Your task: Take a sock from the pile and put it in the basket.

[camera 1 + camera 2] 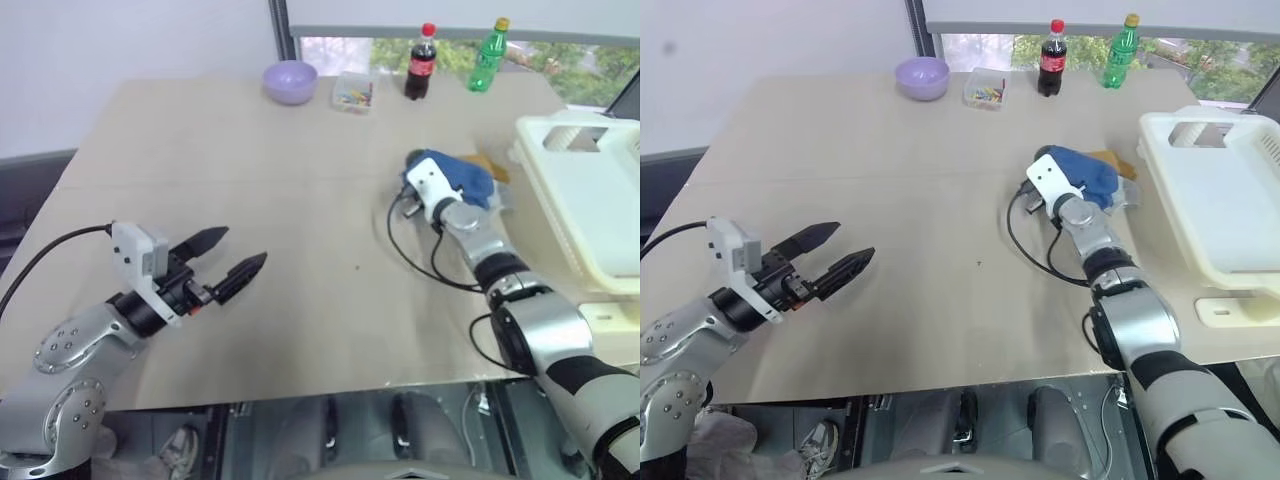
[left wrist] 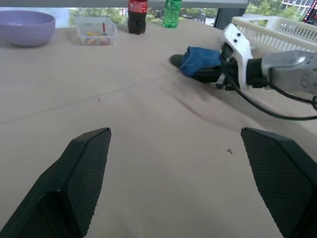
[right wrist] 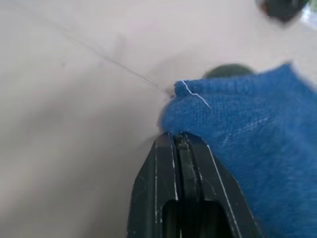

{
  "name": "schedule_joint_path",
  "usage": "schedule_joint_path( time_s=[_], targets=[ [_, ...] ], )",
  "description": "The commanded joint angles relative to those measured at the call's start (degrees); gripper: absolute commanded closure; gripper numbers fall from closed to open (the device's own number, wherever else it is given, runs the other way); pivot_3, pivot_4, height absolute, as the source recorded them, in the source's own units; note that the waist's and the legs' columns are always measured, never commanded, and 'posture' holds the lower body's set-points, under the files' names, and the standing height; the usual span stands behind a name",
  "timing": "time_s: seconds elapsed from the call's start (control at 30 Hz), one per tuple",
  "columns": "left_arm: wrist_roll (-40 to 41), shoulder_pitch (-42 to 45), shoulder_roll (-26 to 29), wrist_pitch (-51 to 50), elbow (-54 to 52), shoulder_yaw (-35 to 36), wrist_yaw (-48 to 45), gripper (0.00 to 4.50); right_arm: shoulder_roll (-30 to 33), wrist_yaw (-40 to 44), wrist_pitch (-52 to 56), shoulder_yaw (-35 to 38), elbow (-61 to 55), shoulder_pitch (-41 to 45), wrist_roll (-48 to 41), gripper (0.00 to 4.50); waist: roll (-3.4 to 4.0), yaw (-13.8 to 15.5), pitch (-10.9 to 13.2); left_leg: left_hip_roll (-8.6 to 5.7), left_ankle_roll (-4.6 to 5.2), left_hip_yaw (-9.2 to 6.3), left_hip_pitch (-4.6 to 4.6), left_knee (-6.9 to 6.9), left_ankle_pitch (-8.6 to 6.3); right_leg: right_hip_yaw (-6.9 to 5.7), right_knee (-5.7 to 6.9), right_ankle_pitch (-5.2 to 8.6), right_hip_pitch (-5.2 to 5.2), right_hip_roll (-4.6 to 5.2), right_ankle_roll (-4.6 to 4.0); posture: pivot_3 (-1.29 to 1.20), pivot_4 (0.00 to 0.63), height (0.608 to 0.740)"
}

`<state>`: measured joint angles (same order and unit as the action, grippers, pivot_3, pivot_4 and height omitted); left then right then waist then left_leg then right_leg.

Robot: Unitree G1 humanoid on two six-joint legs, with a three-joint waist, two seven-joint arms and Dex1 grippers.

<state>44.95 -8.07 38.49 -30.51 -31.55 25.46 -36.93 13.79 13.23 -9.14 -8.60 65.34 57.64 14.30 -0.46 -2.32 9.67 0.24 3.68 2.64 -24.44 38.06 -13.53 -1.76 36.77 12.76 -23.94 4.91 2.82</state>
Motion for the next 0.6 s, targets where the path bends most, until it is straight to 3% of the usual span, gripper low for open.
schedule_joint_path(
  time_s=[0.03,0.23,0.57,0.6],
  targets=[
    [0.2,-0.2,-0.4,1.2,-2.6,0.7,0.3,0.00,3.0,-1.8,-3.1,-3.4,-7.9,-3.7,4.3,2.76,0.00,0.0,0.0,0.00,0.00,0.00,0.00,0.00,0.00,0.01,0.00,0.00,0.00,-0.01,0.00,0.00,0.150,0.740],
    [-0.2,1.1,-0.4,1.2,-1.7,-0.3,-0.1,0.00,4.9,-4.5,-2.5,-4.6,-12.0,-6.5,6.9,2.76,0.00,0.0,0.0,0.04,-0.01,0.02,0.10,0.00,0.01,0.03,0.05,0.00,0.05,-0.23,0.00,0.00,0.150,0.740],
    [-0.5,1.5,-0.5,1.1,-1.7,-0.4,-0.3,0.00,3.8,-10.1,-3.2,-5.6,-5.5,-3.2,9.8,2.76,0.00,0.0,0.0,0.04,-0.01,0.05,0.10,0.02,0.02,0.08,0.04,0.00,0.06,-0.28,0.01,0.00,0.150,0.740],
    [-0.5,1.3,-0.5,1.1,-1.8,-0.3,-0.3,0.00,3.7,-10.5,-3.5,-5.5,-5.0,-2.9,9.8,3.26,0.00,0.0,0.0,0.04,-0.01,0.05,0.10,0.02,0.02,0.08,0.04,0.00,0.06,-0.28,0.01,0.00,0.150,0.740]
  ],
)
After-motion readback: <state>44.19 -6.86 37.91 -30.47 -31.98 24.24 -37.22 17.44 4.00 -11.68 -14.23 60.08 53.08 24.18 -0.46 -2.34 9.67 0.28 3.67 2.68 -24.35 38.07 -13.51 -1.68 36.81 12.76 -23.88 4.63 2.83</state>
